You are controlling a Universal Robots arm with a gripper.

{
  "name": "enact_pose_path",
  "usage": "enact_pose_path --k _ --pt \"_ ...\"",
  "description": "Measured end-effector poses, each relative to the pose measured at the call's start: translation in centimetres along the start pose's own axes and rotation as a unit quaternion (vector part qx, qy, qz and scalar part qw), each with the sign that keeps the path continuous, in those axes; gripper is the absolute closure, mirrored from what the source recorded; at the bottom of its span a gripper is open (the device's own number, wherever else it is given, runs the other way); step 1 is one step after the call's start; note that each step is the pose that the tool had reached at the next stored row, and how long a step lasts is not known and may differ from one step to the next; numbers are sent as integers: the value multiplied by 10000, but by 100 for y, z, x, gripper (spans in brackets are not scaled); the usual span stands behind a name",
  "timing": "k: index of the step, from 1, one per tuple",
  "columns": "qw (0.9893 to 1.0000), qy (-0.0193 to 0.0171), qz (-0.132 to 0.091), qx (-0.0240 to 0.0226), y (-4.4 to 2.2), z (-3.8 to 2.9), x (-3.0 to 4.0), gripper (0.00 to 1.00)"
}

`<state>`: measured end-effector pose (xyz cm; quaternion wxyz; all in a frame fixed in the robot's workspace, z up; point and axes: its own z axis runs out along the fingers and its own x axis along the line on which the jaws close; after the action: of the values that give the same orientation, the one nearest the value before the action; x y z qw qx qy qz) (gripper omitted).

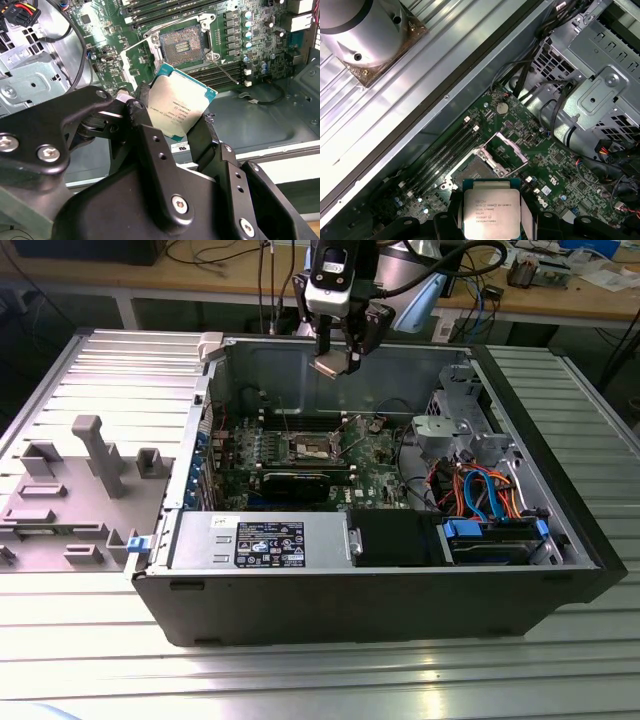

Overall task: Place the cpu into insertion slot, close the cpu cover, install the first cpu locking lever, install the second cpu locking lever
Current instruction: 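Place the cpu into insertion slot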

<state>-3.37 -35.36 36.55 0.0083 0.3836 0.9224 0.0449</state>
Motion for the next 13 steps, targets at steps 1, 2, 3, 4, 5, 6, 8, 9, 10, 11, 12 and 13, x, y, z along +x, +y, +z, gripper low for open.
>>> enact_pose_path --k 1,2,3,4,5,6,8,9,10,11,12,13 --pt "10000 0 2 0 0 0 0 45" --pt "10000 0 4 0 0 0 0 45" --pt "10000 -1 8 0 0 0 0 45" --pt "10000 -1 11 0 0 0 0 45" --pt "10000 -2 17 0 0 0 0 45" --pt "10000 -2 22 0 0 0 0 45" --pt "10000 -3 39 -1 0 0 0 45" --pt "10000 -5 56 -1 0 0 0 45" --pt "10000 -6 68 -1 0 0 0 45" --pt "10000 -7 82 -2 0 0 0 45" --pt "9999 -9 103 -2 0 0 0 45" --pt "9999 -10 117 -2 0 0 0 45"
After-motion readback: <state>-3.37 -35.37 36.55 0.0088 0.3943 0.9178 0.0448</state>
